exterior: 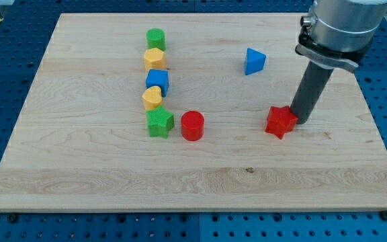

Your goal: Place the red star right to the red circle

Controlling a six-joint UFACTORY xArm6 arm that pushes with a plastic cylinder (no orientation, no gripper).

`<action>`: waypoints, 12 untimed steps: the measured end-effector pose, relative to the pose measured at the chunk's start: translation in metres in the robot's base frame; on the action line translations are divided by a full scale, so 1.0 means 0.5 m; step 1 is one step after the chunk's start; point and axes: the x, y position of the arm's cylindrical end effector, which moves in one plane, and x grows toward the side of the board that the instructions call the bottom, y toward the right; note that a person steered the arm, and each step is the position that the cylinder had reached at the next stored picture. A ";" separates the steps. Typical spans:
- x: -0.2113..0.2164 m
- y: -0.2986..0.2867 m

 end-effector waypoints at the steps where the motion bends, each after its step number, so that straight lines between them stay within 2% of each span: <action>1: 0.004 -0.025; 5: 0.021 -0.107; 8: -0.039 -0.191; 10: 0.001 -0.090; 12: 0.060 -0.076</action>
